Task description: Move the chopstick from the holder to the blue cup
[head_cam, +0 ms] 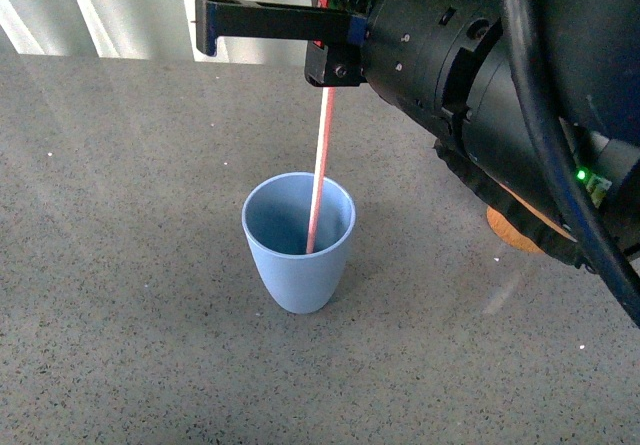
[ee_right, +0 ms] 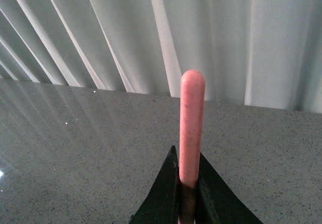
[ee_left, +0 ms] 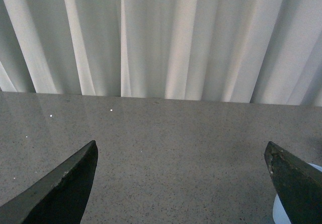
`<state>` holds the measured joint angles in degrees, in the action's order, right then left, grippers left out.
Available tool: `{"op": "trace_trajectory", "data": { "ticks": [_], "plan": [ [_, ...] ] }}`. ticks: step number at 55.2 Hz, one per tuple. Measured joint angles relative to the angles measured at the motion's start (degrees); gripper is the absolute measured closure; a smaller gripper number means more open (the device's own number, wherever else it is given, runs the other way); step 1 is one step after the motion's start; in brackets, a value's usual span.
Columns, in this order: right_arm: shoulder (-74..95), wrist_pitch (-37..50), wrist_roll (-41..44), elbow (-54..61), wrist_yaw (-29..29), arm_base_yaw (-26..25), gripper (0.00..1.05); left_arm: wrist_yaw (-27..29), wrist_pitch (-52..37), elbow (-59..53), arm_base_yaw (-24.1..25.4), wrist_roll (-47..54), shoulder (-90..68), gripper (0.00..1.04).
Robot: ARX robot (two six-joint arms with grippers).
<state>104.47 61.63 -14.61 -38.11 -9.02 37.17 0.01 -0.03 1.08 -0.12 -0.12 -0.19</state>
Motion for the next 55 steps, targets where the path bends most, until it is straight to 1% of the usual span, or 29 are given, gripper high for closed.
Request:
{"op": "trace_trajectory", "data": {
  "ticks": [13,14,17,19,22,26,27,35,40,44,46,49,55],
  "plan": [
    [0.13,-0.07,0.02,1.01,-0.04,-0.13,1.02,0.02,0.0,0.0,0.0,0.0,0.0,0.07],
    [0.13,-0.24,0.09,1.01,0.04,-0.15,1.01,0.02,0.0,0.0,0.0,0.0,0.0,0.07],
    [0.13,-0.63,0.09,1.03,0.07,-0.15,0.94,0.02,0.0,0.0,0.0,0.0,0.0,0.07],
    [0.15,-0.63,0.09,1.11,0.11,-0.15,0.87,0.02,0.0,0.0,0.0,0.0,0.0,0.07],
    [0.15,-0.81,0.02,1.18,0.2,-0.15,0.8,0.02,0.0,0.0,0.0,0.0,0.0,0.07],
    [0.15,-0.85,0.0,1.25,0.24,-0.15,0.67,0.0,0.0,0.0,0.0,0.0,0.0,0.07],
    [0.15,-0.85,0.0,1.25,0.26,-0.15,0.65,0.02,0.0,0.0,0.0,0.0,0.0,0.07],
    [0.15,-0.85,-0.07,1.27,0.46,-0.15,0.35,0.02,0.0,0.0,0.0,0.0,0.0,0.07],
    [0.15,-0.85,-0.07,1.27,0.44,-0.15,0.23,0.02,0.0,0.0,0.0,0.0,0.0,0.07],
    [0.11,-0.96,-0.07,1.29,0.46,-0.17,0.11,0.02,0.0,0.0,0.0,0.0,0.0,0.07],
    [-0.04,-1.18,-0.04,1.42,0.46,-0.26,0.08,0.02,0.0,0.0,0.0,0.0,0.0,0.07],
    [-0.55,-1.62,0.13,1.6,0.46,-0.44,0.1,0.02,0.0,0.0,0.0,0.0,0.0,0.07],
    [-2.56,-2.47,1.05,1.9,-0.28,-1.09,0.1,0.02,0.0,0.0,0.0,0.0,0.0,0.07]
  ]
}}
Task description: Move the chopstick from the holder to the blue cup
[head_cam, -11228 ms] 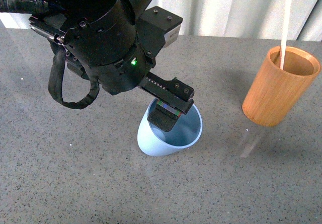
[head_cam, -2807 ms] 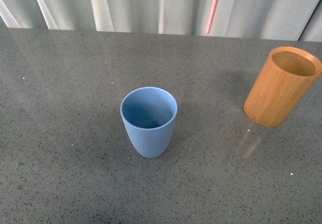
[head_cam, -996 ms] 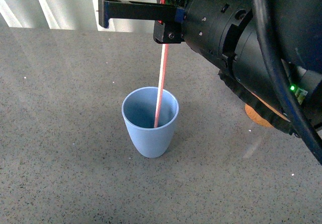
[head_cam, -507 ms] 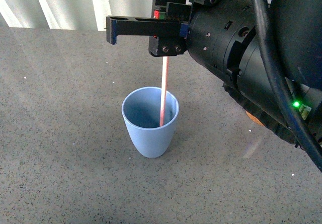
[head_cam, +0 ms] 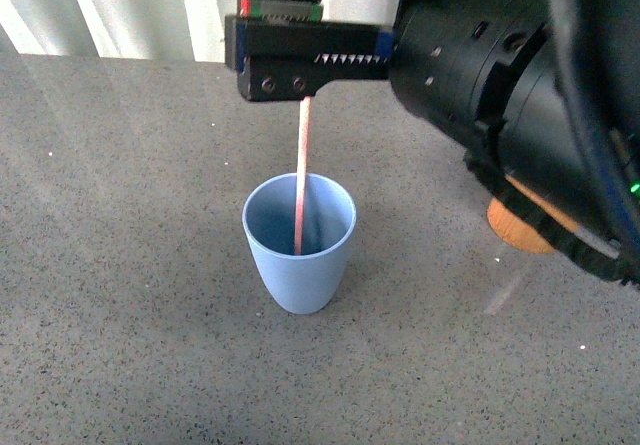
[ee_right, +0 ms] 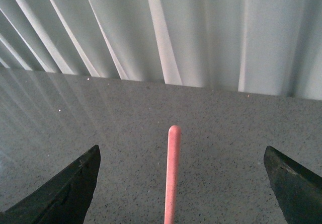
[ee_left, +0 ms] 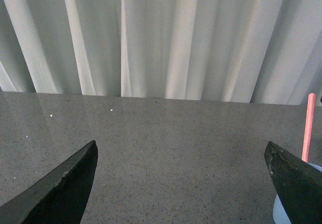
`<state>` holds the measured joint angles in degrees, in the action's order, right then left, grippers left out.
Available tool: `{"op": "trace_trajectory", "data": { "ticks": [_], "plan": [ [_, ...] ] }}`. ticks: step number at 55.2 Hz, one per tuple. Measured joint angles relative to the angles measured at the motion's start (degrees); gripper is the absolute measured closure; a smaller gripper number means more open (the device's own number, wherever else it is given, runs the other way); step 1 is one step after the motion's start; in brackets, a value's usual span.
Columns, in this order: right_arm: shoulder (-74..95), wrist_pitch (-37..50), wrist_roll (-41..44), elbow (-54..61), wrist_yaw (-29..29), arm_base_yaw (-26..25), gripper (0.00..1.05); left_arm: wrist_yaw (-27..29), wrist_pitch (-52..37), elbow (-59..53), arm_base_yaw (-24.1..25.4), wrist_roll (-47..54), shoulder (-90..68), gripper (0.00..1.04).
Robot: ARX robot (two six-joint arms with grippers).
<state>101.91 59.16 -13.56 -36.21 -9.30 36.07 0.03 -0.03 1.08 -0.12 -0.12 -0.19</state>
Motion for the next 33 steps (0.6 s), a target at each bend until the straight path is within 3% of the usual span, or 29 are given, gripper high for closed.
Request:
{"op": "trace_trajectory", "data": {
  "ticks": [6,20,33],
  "plan": [
    [-3.87,-2.21,1.42,0.17,-1.73,-1.55,0.1,0.0,0.0,0.0,0.0,0.0,0.0,0.07],
    [-17.88,-7.65,4.33,5.35,-3.85,-10.38,0.1,0.0,0.0,0.0,0.0,0.0,0.0,0.07],
    [-32.13,-18.19,6.67,9.79,-9.92,-22.6,0.1,0.0,0.0,0.0,0.0,0.0,0.0,0.07]
  ]
}}
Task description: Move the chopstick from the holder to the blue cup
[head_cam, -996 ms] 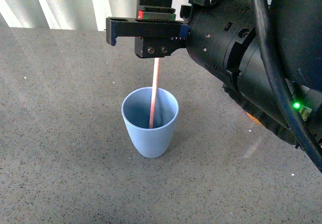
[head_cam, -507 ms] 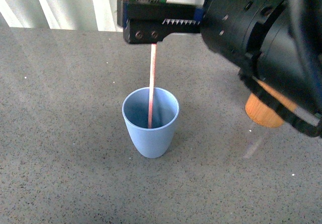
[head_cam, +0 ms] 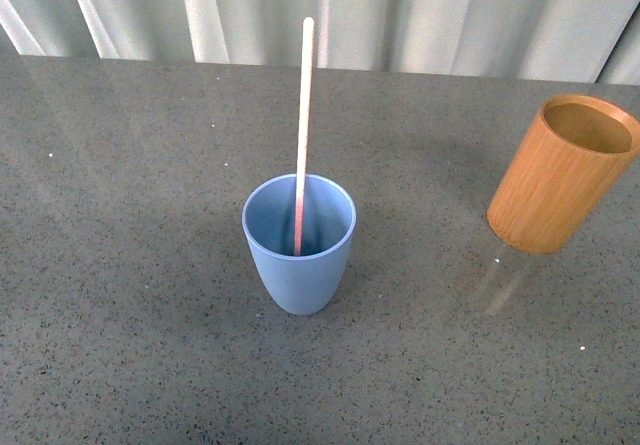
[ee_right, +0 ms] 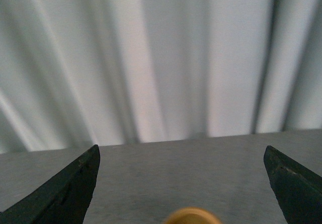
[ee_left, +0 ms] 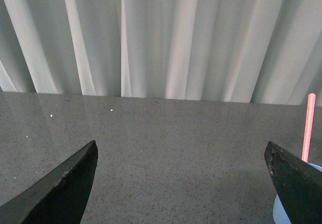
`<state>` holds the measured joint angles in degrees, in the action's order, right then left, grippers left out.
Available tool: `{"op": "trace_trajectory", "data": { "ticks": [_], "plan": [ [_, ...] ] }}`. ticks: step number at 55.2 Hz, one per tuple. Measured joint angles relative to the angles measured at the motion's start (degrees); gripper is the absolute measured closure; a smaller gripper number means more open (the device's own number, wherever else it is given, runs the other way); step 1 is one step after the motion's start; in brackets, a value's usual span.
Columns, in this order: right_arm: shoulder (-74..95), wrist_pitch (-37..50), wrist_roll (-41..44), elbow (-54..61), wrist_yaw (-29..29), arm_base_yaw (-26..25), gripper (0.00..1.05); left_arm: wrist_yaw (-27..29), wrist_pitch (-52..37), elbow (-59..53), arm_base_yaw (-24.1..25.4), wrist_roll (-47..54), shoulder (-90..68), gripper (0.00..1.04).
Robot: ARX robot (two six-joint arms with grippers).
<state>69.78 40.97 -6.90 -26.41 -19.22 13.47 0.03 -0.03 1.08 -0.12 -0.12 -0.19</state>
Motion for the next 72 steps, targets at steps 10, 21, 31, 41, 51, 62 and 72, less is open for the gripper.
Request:
{"op": "trace_trajectory", "data": {
  "ticks": [10,21,31,41,51,62,72],
  "plan": [
    [-15.08,-7.74,2.43,6.56,-3.23,-10.73,0.1,0.0,0.0,0.0,0.0,0.0,0.0,0.07],
    [-33.66,-23.74,4.11,15.54,-3.85,-14.99,0.1,0.0,0.0,0.0,0.0,0.0,0.0,0.07],
    [-37.66,-20.74,5.05,18.84,8.39,-18.1,0.18,0.0,0.0,0.0,0.0,0.0,0.0,0.07],
    [-42.29,-18.21,6.47,21.84,21.77,-17.05,0.49,0.07,0.0,0.0,0.0,0.0,0.0,0.07],
    [-46.16,-20.79,6.67,23.34,19.45,-13.7,0.79,-0.02,0.0,0.0,0.0,0.0,0.0,0.07],
    [-50.42,-23.41,6.82,24.55,19.28,-13.68,1.04,-0.02,0.0,0.0,0.0,0.0,0.0,0.07],
    [-53.48,-24.48,6.82,25.46,19.26,-13.64,1.04,-0.02,0.0,0.0,0.0,0.0,0.0,0.07]
  ]
}}
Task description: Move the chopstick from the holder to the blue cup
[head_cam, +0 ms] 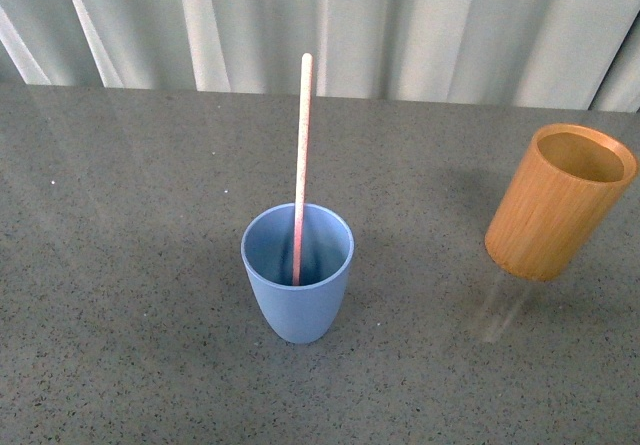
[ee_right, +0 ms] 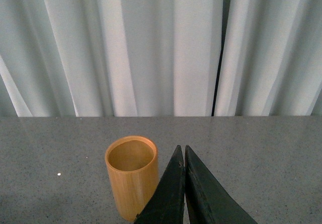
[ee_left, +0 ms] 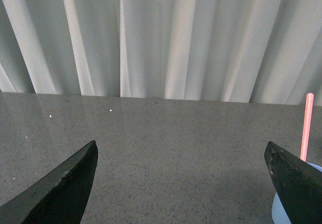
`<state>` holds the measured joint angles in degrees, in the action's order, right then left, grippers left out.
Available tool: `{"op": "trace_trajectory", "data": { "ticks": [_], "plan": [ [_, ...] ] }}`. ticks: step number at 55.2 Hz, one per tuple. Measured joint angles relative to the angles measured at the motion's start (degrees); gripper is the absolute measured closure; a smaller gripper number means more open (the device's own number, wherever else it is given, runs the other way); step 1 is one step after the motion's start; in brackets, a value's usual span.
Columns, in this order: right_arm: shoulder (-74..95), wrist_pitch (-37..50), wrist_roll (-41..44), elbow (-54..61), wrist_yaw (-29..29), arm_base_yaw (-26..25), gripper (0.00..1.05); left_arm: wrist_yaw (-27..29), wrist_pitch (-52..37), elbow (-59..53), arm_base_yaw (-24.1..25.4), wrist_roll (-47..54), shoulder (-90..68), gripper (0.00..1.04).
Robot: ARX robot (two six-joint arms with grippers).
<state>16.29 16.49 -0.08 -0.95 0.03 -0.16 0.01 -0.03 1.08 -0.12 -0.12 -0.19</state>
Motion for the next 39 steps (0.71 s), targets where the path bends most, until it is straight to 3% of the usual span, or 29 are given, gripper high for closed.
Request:
{"op": "trace_trajectory", "data": {
  "ticks": [21,27,39],
  "plan": [
    [-6.69,-6.67,-0.02,-0.02,0.0,0.0,1.04,0.0,0.0,0.0,0.0,0.0,0.0,0.07],
    [-14.27,-15.98,-0.04,-0.02,-0.02,0.0,1.04,0.0,0.0,0.0,0.0,-0.02,0.0,0.07],
    [-16.04,-16.37,-0.02,-0.04,0.0,0.0,1.04,0.0,0.0,0.0,0.0,0.0,0.04,0.07]
  ]
}}
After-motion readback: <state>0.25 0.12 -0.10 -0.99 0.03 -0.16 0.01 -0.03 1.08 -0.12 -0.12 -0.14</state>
